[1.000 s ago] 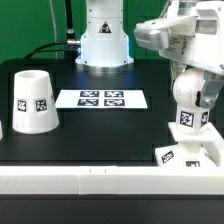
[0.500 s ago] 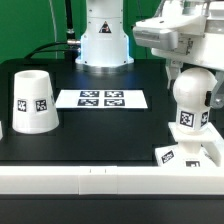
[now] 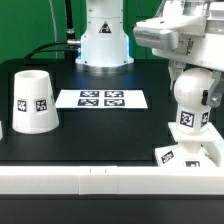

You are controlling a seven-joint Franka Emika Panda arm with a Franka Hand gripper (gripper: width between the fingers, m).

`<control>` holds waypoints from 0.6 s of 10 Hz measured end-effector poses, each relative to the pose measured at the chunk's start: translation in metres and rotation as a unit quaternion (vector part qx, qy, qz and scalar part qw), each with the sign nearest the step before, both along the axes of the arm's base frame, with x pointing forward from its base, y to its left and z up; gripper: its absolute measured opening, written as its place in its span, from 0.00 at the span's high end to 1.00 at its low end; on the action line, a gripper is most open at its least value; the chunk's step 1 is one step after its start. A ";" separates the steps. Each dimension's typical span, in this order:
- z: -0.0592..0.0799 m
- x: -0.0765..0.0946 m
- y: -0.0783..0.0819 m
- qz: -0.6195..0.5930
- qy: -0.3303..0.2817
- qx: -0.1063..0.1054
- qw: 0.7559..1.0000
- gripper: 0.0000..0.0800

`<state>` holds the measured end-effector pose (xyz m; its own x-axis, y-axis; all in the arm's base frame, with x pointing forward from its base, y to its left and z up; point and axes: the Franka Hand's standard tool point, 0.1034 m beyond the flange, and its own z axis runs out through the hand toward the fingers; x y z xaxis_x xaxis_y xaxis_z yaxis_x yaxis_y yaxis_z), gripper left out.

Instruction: Assemble lamp

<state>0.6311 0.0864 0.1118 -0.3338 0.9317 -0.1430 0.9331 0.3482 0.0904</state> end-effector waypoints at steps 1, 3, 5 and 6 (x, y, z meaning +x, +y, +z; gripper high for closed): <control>0.000 0.000 0.000 -0.001 0.000 0.000 1.000 0.28; 0.000 0.000 -0.001 -0.028 -0.003 0.004 1.000 0.28; 0.000 0.000 -0.003 -0.105 -0.009 0.015 0.994 0.28; 0.000 0.000 -0.004 -0.154 -0.014 0.022 0.988 0.28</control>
Offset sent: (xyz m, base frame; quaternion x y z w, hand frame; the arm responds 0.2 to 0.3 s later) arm 0.0000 0.0000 0.0000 0.0000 0.0000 0.1296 0.9916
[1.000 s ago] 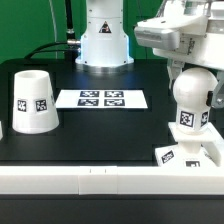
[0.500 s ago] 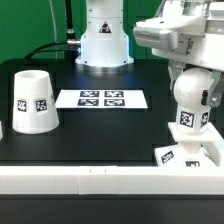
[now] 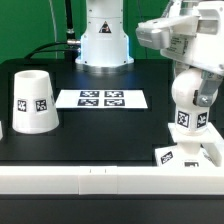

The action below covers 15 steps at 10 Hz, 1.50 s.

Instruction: Assemble lamp

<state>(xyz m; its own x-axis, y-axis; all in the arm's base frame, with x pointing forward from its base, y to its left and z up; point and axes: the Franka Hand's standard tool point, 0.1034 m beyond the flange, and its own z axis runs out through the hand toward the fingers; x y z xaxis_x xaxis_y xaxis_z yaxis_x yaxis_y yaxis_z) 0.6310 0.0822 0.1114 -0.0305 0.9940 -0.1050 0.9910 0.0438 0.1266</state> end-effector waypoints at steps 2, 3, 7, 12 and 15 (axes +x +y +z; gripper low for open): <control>0.000 -0.001 0.000 -0.088 -0.006 0.017 0.996 0.28; 0.000 -0.002 0.001 -0.154 -0.008 0.033 0.988 0.28; 0.000 -0.002 0.006 -0.355 -0.015 0.074 0.932 0.28; 0.000 -0.001 0.007 -0.499 -0.025 0.091 0.862 0.28; 0.000 -0.002 0.005 -0.590 -0.031 0.103 0.800 0.28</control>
Offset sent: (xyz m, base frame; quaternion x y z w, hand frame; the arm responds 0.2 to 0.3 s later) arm -0.0095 0.0052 -0.0064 0.0384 0.0482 0.3089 0.9491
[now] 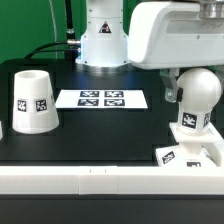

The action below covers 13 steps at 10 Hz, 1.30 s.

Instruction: Assemble lamp

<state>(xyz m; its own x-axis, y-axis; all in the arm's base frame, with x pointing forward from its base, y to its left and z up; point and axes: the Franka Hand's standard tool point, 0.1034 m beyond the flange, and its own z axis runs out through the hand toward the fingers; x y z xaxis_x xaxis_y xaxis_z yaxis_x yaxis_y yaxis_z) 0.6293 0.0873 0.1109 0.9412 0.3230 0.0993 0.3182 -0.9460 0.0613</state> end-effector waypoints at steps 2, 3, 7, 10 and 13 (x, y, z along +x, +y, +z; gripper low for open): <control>0.001 0.001 -0.002 -0.088 -0.003 0.014 0.996 0.28; 0.001 0.002 -0.002 -0.112 -0.008 0.018 0.993 0.28; 0.000 0.001 -0.001 -0.287 -0.007 0.044 0.957 0.28; -0.004 -0.004 0.004 -0.409 0.006 0.062 0.910 0.28; -0.005 -0.005 0.006 -0.496 0.018 0.080 0.864 0.28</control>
Offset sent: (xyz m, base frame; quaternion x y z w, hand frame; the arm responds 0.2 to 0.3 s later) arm -0.0070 0.0036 -0.0050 0.0240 0.0117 0.2700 0.9625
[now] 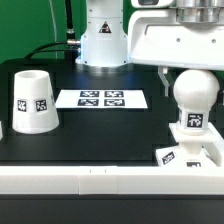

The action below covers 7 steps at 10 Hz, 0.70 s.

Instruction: Assemble lamp

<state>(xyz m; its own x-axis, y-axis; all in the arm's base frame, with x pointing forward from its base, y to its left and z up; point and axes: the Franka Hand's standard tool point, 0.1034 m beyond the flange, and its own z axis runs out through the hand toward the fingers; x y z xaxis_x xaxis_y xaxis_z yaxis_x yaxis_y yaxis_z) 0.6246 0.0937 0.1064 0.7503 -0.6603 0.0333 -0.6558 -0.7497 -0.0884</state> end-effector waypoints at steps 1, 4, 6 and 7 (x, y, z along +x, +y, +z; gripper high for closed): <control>0.000 -0.001 0.001 -0.034 0.007 0.010 0.999 0.28; 0.001 -0.001 0.001 -0.161 0.019 0.038 0.986 0.28; 0.001 -0.001 0.000 -0.216 0.024 0.051 0.975 0.28; 0.001 -0.001 0.001 -0.221 0.025 0.051 0.974 0.28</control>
Offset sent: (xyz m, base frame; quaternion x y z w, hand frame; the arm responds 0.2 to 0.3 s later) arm 0.0030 -0.0060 0.0001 -0.0019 -0.0106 0.1925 0.9812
